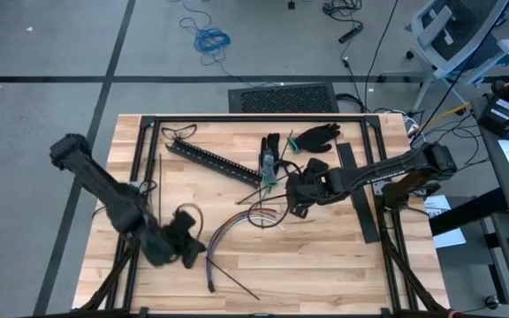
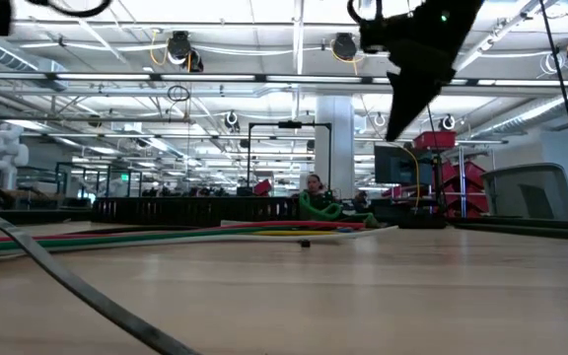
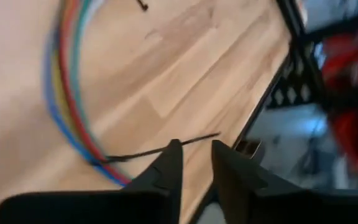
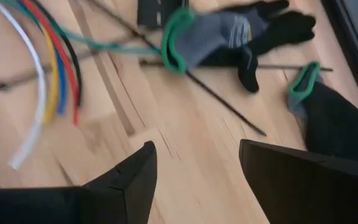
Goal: Ziptie cables
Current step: Wrap the cable wires with the black zip tie
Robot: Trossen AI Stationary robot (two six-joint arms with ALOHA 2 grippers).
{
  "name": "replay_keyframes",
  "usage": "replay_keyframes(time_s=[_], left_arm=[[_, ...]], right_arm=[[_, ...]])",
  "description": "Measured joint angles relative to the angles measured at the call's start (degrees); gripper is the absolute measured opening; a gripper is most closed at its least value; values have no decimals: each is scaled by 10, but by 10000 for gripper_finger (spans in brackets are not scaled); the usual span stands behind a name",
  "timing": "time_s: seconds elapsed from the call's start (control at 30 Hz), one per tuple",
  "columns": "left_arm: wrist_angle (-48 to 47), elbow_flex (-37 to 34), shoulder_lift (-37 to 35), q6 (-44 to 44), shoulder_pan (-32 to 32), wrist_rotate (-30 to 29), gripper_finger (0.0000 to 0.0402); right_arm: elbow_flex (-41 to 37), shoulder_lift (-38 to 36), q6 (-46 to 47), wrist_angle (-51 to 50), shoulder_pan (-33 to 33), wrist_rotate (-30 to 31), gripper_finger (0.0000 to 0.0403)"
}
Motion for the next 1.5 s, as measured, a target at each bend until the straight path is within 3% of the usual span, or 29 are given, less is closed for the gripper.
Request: replay_keyframes(time_s=[0.13, 0.27, 0.4, 0.5, 0.67, 0.8, 1.23, 1.5], left_arm=[[110, 2, 113, -138, -14, -32, 127], [153, 34, 212, -226, -9, -3, 148], [140, 72, 265, -269, -5, 38, 150], [74, 100, 272, -284, -3, 74, 150], [-145, 172, 274, -356, -4, 158, 150], [-229, 218, 298, -362, -1, 184, 150], [-224, 289, 427, -356, 36, 208, 150], [-259, 290, 438, -357, 34, 226, 150]], right_arm=[[-26, 0, -31, 3, 0, -12, 220], [-53, 0, -65, 2, 1, -20, 220], [-79, 0, -95, 25, 1, -20, 220], [-89, 0, -100, 40, 1, -21, 220], [-97, 0, -102, 81, 1, -33, 220], [-97, 0, -104, 111, 1, -34, 219], [-97, 0, -128, 108, 1, -39, 219], [-97, 0, -146, 101, 0, -77, 219]])
